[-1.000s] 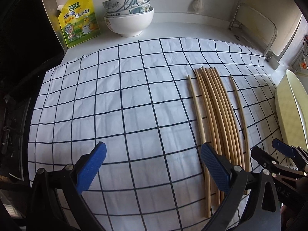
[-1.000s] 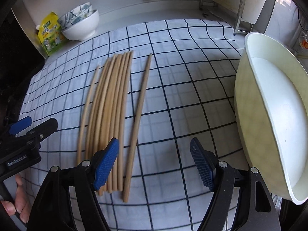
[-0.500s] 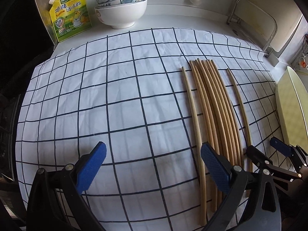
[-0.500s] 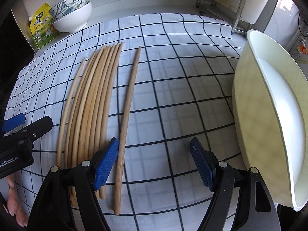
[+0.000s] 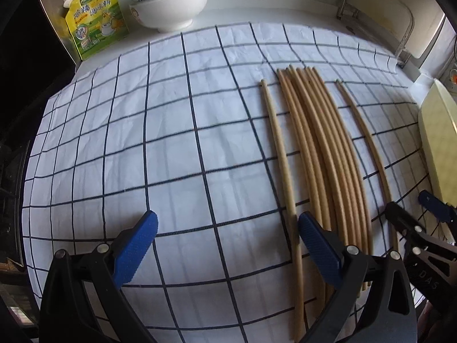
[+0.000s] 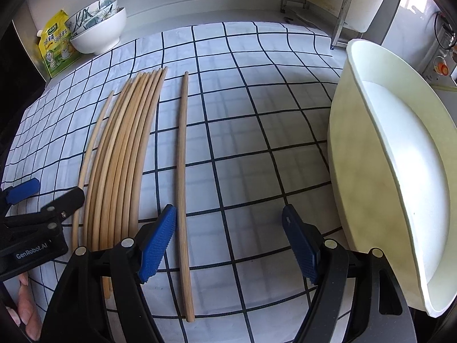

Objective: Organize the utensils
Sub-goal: 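Close the left tool on one wooden chopstick while the right tool grasps another, then lift and carry both held chopsticks over the cream-white basin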

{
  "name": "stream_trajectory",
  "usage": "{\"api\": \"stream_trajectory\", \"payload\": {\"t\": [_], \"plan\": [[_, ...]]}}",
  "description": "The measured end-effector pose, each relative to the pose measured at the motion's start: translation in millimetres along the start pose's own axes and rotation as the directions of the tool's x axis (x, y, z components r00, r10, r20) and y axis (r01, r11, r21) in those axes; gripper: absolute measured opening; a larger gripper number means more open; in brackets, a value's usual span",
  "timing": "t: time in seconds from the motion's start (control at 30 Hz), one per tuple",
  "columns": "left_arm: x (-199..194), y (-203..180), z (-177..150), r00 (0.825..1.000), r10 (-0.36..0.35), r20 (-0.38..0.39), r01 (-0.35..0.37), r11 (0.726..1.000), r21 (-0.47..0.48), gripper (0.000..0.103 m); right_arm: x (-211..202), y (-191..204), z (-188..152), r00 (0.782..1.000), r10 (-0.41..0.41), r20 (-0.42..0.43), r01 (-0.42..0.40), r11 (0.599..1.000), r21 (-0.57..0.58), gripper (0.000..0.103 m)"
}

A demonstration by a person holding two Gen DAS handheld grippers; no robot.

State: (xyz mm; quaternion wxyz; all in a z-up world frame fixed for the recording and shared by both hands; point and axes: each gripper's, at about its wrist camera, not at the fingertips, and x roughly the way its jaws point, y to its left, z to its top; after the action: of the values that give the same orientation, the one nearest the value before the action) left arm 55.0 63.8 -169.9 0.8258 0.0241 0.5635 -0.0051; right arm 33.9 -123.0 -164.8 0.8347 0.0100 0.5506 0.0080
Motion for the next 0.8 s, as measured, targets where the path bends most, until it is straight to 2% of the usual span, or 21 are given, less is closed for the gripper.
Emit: {"api": "stream_trajectory", "payload": {"t": [0.17,0.3,0.33,0.37,0.43,0.47,0.53,0.57,0.6,0.63,0.8], "plan": [[0.9,3.8,1.0,1.000,-0.013,0.008,0.013,1.000,-0.024,0.096,-0.4,4.6,3.1,1.000,-0.005,0.022,0.005,1.000,-0.024,0.073],[-0.2,3.9,0.0,1.000,-0.019,0.024,0.019,1.000,-0.018,0.089,4.2,15.2,10.6,0.999,-0.008,0.050,0.011,0.998,-0.062,0.070],[-1.3,2.5,-0.4,0.999,-0.019,0.027,0.020,1.000,-0.015,0.083,5.0,17.5,11.7,0.998,-0.005,0.055,0.009,0.997,-0.072,0.068],[-2.9,0.5,-0.6,0.999,-0.021,0.032,0.021,1.000,-0.010,0.079,4.9,19.2,12.3,0.998,0.003,0.058,0.001,0.997,-0.080,0.063],[-6.9,-3.4,-0.6,0.999,-0.027,0.040,0.027,1.000,0.003,0.063,5.3,23.4,14.2,0.998,0.029,0.056,-0.023,0.995,-0.094,0.051],[-7.8,-4.3,0.2,0.999,-0.030,0.040,0.030,1.000,0.006,0.058,4.9,25.1,14.5,0.998,0.042,0.054,-0.037,0.994,-0.103,0.042],[-11.1,-7.1,0.2,0.999,-0.036,0.040,0.035,0.999,0.012,0.037,3.5,29.8,14.2,0.997,0.059,0.050,-0.052,0.990,-0.129,0.032],[-11.1,-6.5,2.1,0.999,-0.039,0.038,0.039,0.999,0.011,0.030,3.2,32.7,14.8,0.997,0.069,0.044,-0.062,0.987,-0.145,0.024],[-11.8,-6.2,3.5,0.998,-0.044,0.033,0.044,0.999,0.008,0.013,2.9,34.9,15.4,0.996,0.075,0.039,-0.069,0.986,-0.152,0.012],[-11.5,-5.6,4.9,0.998,-0.054,0.026,0.054,0.999,0.004,0.007,3.1,36.8,16.6,0.997,0.077,0.032,-0.071,0.985,-0.155,0.007],[-10.8,0.8,9.3,0.995,-0.099,-0.008,0.099,0.995,-0.010,0.007,-0.1,31.9,18.9,0.993,0.115,0.001,-0.114,0.987,-0.114,0.006]]}}
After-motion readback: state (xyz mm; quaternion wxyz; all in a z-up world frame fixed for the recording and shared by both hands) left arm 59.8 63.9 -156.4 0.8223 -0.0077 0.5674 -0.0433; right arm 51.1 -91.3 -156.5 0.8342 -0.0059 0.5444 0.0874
